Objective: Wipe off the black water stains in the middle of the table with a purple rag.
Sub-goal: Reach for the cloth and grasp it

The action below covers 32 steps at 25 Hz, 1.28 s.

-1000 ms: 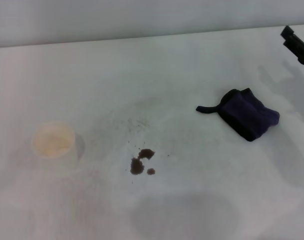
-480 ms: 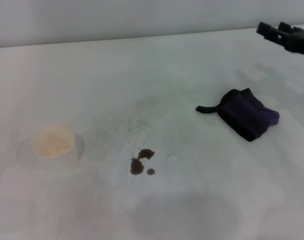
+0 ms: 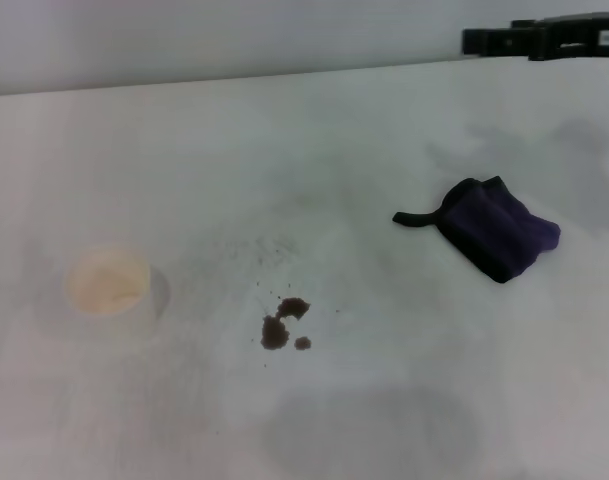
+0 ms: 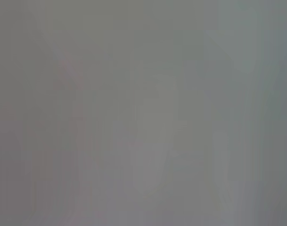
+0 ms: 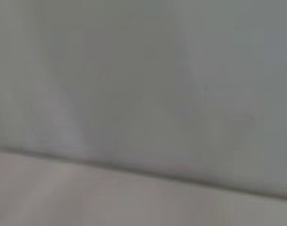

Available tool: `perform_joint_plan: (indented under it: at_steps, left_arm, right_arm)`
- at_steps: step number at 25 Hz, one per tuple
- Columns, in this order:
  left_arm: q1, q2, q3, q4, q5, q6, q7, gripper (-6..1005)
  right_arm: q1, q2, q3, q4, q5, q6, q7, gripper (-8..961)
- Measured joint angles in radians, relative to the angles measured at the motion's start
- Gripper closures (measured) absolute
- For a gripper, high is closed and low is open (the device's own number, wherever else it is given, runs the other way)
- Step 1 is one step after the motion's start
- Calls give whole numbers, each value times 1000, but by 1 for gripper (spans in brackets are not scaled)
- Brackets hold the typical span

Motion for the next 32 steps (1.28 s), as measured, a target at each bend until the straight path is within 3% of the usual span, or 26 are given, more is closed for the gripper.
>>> perform_joint_plan:
  at_steps: [5,10,17,21,25,32]
  left_arm:
    - [6,-3,-1,4,-10,-159,57,120]
    - [-1,-4,-2,3,-34,-251,85,121]
    - [-11,-3,-2,-10,-33,-102,86,122]
    - [-15,-2,-2,-25,-34,-45,87,123]
    - [-22,0,-2,-40,-31,-8,88,123]
    - [-21,0,0,-56,-28,10,88,123]
  right_arm:
    - [108,5,8,15,-238,143,121,130]
    - [146,13,8,4,-374,220,167,145]
    - [219,26,-10,11,-506,381,255,166]
    - [275,32,-87,-14,-632,431,311,199]
    - [337,35,-171,-122,-707,420,339,240]
    - [426,33,-203,-351,-715,318,319,245]
